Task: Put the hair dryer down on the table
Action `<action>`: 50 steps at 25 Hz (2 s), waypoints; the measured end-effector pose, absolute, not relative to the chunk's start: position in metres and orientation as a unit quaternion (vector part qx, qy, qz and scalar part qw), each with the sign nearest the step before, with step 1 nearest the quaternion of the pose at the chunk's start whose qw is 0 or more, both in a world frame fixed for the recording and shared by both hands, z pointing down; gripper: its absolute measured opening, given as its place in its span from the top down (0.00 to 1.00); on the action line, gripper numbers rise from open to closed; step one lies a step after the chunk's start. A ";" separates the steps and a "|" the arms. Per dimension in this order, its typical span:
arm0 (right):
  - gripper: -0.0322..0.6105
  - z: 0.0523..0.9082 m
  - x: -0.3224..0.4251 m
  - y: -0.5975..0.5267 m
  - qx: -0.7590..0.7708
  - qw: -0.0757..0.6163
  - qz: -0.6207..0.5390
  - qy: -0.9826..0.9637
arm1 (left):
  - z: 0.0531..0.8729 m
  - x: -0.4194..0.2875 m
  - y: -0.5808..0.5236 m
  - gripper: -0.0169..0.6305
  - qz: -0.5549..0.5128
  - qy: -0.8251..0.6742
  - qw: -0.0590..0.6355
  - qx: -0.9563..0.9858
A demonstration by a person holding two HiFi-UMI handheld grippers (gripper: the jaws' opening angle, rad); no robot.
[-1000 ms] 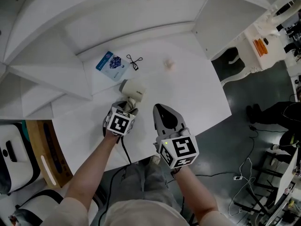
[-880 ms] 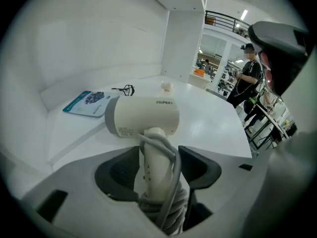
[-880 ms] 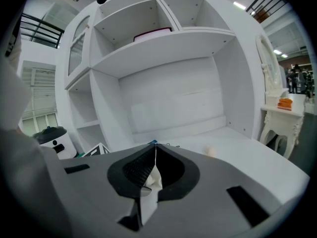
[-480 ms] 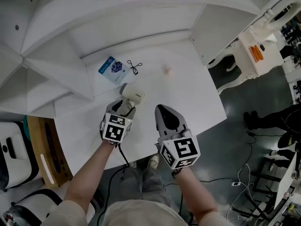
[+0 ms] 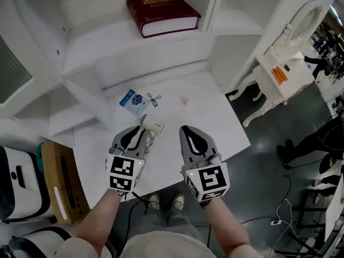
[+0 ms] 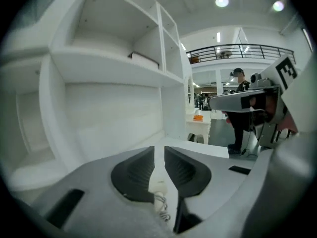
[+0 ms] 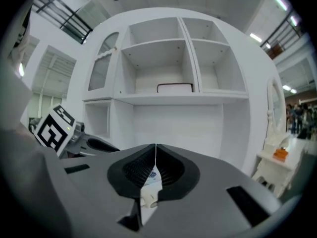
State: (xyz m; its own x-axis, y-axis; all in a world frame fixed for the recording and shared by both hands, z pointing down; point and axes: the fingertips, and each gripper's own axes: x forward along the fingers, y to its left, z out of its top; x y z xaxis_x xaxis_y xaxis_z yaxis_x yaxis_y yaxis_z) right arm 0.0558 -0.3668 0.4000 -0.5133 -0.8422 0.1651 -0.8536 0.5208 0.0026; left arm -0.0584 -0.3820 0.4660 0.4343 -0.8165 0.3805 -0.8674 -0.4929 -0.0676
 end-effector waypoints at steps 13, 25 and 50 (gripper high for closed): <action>0.92 0.245 0.041 -0.276 0.442 -0.002 -0.064 -0.895 | 0.317 -0.074 -0.290 0.90 0.111 -0.508 -0.023 0.854; 0.92 0.218 0.031 -0.223 0.409 -0.004 -0.078 -0.909 | 0.266 -0.075 -0.234 0.95 0.059 -0.499 -0.039 0.864; 0.92 0.271 0.048 -0.213 0.420 0.032 -0.044 -0.906 | 0.298 -0.056 -0.210 0.95 0.068 -0.479 -0.018 0.875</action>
State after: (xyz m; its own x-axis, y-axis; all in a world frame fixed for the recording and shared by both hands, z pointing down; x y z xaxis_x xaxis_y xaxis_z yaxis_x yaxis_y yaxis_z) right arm 0.0478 -0.2134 0.2714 -0.6443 -0.7645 0.0212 -0.7588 0.6425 0.1068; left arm -0.0564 -0.2097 0.2983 0.5314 -0.8410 0.1017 -0.8361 -0.5400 -0.0965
